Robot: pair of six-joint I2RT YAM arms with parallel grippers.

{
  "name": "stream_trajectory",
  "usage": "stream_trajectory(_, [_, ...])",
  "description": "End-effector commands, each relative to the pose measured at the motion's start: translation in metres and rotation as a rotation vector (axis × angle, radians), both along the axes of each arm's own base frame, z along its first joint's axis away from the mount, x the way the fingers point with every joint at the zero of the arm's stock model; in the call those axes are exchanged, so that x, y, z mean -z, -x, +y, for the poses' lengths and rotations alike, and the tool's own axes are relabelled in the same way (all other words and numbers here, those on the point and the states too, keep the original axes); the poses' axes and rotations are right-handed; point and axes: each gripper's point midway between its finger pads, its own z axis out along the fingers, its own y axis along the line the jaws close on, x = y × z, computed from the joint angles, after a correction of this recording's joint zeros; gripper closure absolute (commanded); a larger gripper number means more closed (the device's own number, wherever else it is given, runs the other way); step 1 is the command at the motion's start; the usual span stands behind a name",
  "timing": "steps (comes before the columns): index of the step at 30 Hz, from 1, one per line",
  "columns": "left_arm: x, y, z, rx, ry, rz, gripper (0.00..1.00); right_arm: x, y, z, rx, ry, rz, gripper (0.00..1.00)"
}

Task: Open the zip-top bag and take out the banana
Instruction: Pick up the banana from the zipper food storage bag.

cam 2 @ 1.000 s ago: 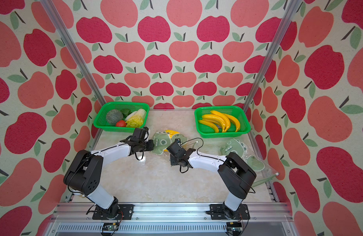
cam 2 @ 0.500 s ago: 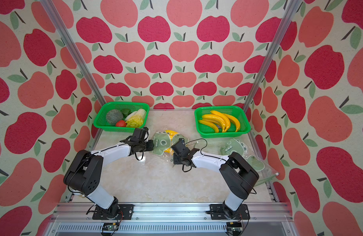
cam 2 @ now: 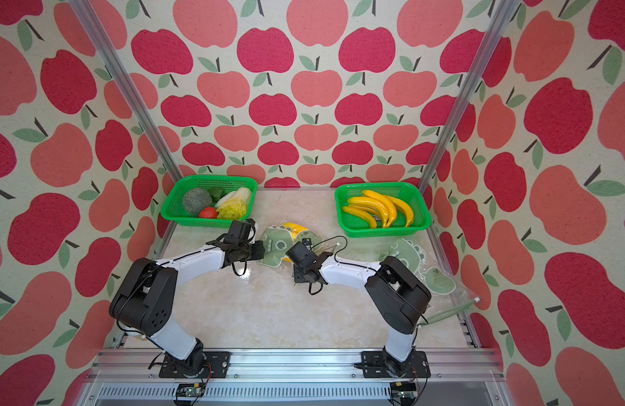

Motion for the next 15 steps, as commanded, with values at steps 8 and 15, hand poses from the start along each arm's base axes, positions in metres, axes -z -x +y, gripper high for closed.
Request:
stream_trajectory(8, [0.000,0.006,0.009,-0.013,-0.048,0.003,0.90,-0.020,0.003,-0.011,-0.005,0.058,-0.050,0.75])
stream_trajectory(15, [-0.001,0.006,0.008,-0.014,-0.046,0.000,0.91,-0.010,0.010,-0.011,-0.009,0.053,-0.010,0.71])
